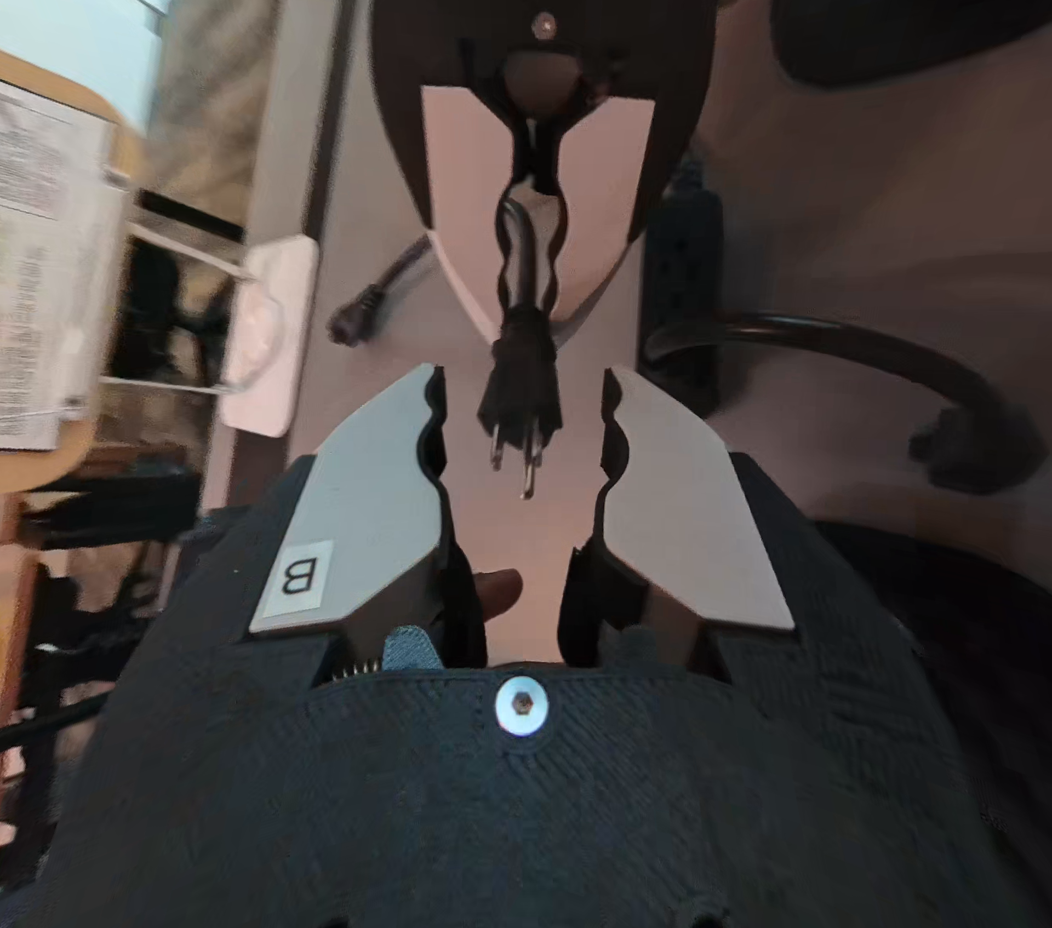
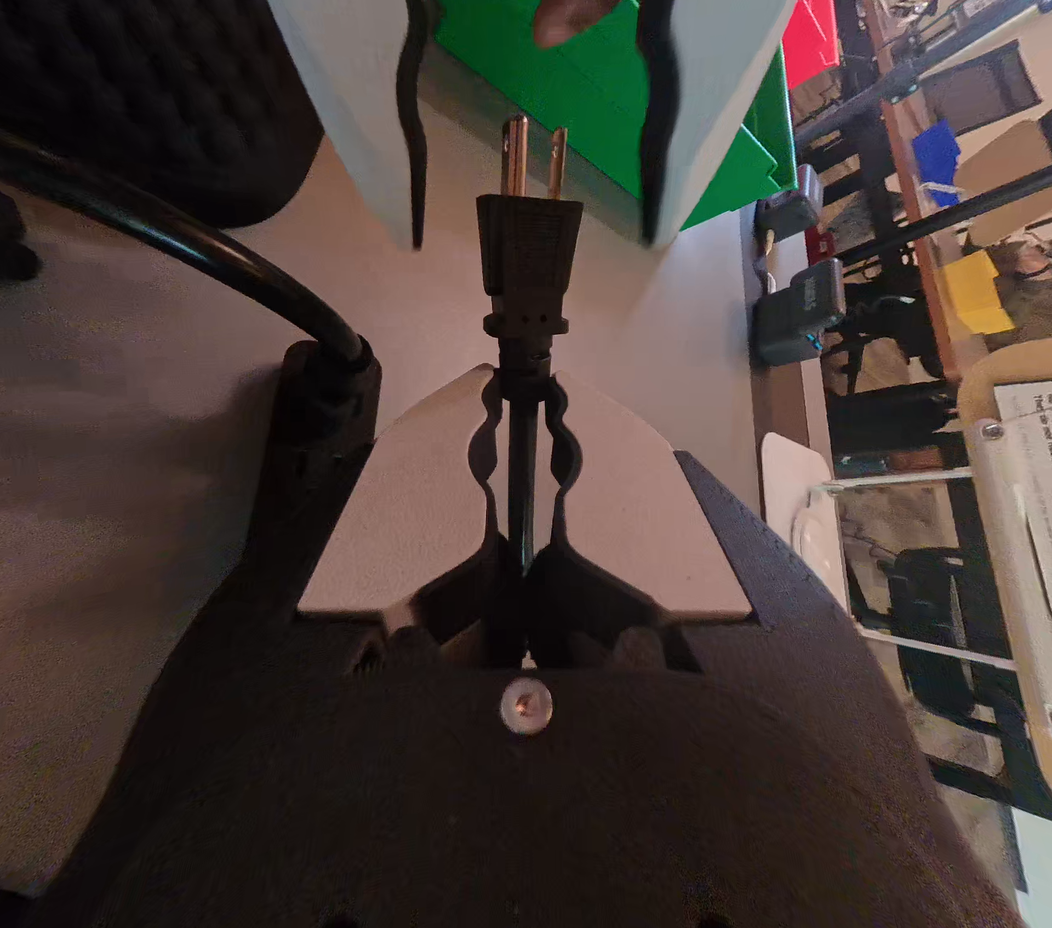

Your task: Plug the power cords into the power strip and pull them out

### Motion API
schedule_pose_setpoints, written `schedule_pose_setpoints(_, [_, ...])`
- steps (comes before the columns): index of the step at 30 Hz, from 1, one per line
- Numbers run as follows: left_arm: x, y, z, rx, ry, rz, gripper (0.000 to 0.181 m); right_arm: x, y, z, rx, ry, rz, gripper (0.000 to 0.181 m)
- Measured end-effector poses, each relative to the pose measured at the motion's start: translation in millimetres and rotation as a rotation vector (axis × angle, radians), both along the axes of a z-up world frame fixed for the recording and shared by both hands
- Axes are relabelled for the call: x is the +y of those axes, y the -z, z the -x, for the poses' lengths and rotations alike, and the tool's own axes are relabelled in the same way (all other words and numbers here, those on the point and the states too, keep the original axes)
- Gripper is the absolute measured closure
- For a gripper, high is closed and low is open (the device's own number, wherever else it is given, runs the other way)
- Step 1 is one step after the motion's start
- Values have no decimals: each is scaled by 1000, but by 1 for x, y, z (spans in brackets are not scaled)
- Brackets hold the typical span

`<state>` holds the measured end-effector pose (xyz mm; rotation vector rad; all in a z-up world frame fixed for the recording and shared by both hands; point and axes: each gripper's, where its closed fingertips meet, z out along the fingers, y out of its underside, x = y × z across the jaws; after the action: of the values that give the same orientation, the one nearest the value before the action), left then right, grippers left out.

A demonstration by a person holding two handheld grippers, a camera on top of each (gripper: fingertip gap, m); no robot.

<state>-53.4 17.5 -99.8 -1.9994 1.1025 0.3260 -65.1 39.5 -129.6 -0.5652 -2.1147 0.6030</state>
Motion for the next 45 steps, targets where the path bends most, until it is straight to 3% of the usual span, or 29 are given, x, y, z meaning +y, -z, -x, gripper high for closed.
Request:
schedule_pose_setpoints(4, [4, 26, 11, 20, -65, 214, 152, -2, -3, -3, 37, -29, 0, 166])
schedule_pose_setpoints(7, [10, 21, 4, -109, -31, 167, 154, 3, -9, -4, 92, -20, 18, 166])
schedule_pose_setpoints(11, [18, -2, 2, -216, -13, 19, 155, 8, -34, -2, 209, -3, 250, 165])
schedule_pose_setpoints(14, [22, -17, 10, -197, -29, -67, 155, 27, -68, -8, 310, 66, 582, 139])
schedule_pose_setpoints(17, [29, -33, 18, -201, -55, -153, 155, 50, -113, -25, 437, 76, 1198, 124])
schedule_pose_setpoints(18, [32, -38, 21, -203, -66, -184, 155, 55, -120, -31, 453, 49, 1408, 130])
schedule_pose_setpoints(21, [40, -52, 26, -210, -104, -296, 155, 53, -111, -33, 315, -46, 1907, 143])
schedule_pose_setpoints(24, [48, -64, 23, -234, -118, -399, 156, 35, -89, -9, 42, -70, 2146, 117])
schedule_pose_setpoints(26, [54, -65, 13, -265, -102, -442, 156, 37, -101, 1, 49, -171, 2217, 103])
schedule_pose_setpoints(29, [62, -66, -3, -383, -90, -504, 156, 39, -125, 8, 166, -296, 2154, 110])
schedule_pose_setpoints(30, [64, -66, -6, -434, -94, -523, 156, 39, -132, 4, 225, -348, 2125, 121])
schedule_pose_setpoints(32, [65, -69, -13, -579, -70, -567, 156, 39, -137, 1, 333, -322, 2017, 162])
schedule_pose_setpoints(33, [65, -67, -15, -654, -64, -562, 156, 38, -135, 0, 369, -284, 1927, 167])
schedule_pose_setpoints(36, [64, -56, -15, -760, -52, -498, 153, 38, -126, -1, 391, -151, 1670, 168])
schedule_pose_setpoints(39, [55, -51, -14, -733, -28, -472, 140, 33, -119, -2, 345, -56, 1434, 168])
schedule_pose_setpoints(42, [53, -43, -9, -648, -34, -459, 152, 25, -115, -3, 297, 3, 1287, 168])
schedule_pose_setpoints(45, [49, -39, -16, -766, 7, -389, 153, 16, -116, -8, 316, -22, 1110, 169])
